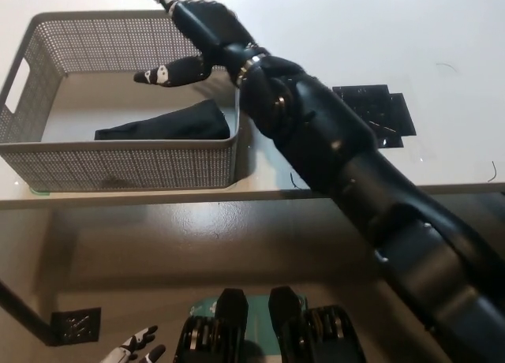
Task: Use the right hand to pick up the pencil case on the right hand side and put it into a grey container on the left side
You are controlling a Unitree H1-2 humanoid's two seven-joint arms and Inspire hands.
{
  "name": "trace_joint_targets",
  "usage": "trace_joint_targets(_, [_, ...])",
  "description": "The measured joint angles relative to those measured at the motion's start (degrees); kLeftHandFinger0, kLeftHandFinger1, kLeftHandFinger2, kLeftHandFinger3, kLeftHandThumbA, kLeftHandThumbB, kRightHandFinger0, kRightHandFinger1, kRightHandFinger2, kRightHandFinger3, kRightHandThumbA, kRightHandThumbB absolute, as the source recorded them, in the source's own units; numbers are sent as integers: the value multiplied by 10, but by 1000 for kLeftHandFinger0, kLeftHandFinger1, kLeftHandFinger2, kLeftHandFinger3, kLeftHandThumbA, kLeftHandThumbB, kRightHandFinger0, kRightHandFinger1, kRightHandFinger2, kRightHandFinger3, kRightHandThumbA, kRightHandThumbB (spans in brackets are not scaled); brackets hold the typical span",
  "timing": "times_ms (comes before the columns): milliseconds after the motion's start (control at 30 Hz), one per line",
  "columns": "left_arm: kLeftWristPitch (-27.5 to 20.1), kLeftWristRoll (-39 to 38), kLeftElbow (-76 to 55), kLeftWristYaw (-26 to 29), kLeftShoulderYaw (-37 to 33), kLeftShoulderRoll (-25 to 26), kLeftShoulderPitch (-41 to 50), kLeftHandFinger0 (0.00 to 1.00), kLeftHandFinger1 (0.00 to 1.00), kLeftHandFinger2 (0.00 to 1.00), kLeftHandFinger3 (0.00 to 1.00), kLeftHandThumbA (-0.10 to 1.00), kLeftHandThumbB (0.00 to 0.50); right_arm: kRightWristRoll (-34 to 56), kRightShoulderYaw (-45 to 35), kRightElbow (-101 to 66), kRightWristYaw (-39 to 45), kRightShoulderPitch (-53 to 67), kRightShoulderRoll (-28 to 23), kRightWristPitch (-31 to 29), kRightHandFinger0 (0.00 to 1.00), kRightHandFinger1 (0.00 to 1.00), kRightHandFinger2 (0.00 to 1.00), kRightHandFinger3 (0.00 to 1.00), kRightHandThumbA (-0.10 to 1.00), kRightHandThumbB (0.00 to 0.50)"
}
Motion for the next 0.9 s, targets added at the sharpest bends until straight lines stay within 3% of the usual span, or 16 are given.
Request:
trace_joint_targets(33, [0, 0, 0, 0, 0, 0, 0, 1000, 1000, 1000, 1000, 1000, 348, 2, -3, -14, 4, 7, -3, 1, 1000, 1000, 1000, 1000, 1000, 454])
trace_joint_targets(100, [0, 0, 2, 0, 0, 0, 0, 1000, 1000, 1000, 1000, 1000, 368, 7, -9, -47, 10, 26, -7, 4, 1000, 1000, 1000, 1000, 1000, 441])
trace_joint_targets(233, [0, 1, 6, 0, 0, 0, 0, 1000, 1000, 1000, 1000, 1000, 318, 16, -19, -117, 21, 77, -15, 8, 1000, 1000, 1000, 1000, 1000, 441])
trace_joint_targets(400, [0, 1, 11, -1, 0, -1, 0, 1000, 1000, 1000, 1000, 1000, 339, 24, -32, -193, 30, 143, -28, 16, 1000, 1000, 1000, 1000, 1000, 493])
trace_joint_targets(467, [0, 1, 13, -1, 0, -1, 0, 1000, 1000, 1000, 1000, 1000, 321, 28, -39, -218, 34, 164, -34, 17, 1000, 1000, 1000, 1000, 1000, 500])
trace_joint_targets(567, [0, 1, 20, -1, 0, -1, 1, 1000, 1000, 1000, 1000, 1000, 336, 38, -55, -268, 38, 212, -52, 21, 1000, 1000, 1000, 1000, 1000, 472])
trace_joint_targets(733, [0, 1, 24, -1, 0, -1, 3, 1000, 1000, 1000, 1000, 982, 288, 56, -83, -336, 45, 283, -88, 23, 1000, 1000, 1000, 1000, 1000, 434])
trace_joint_targets(900, [0, 2, 27, -1, 0, -1, 4, 1000, 1000, 1000, 1000, 958, 274, 88, -123, -410, 50, 359, -129, 27, 1000, 1000, 1000, 1000, 1000, 500])
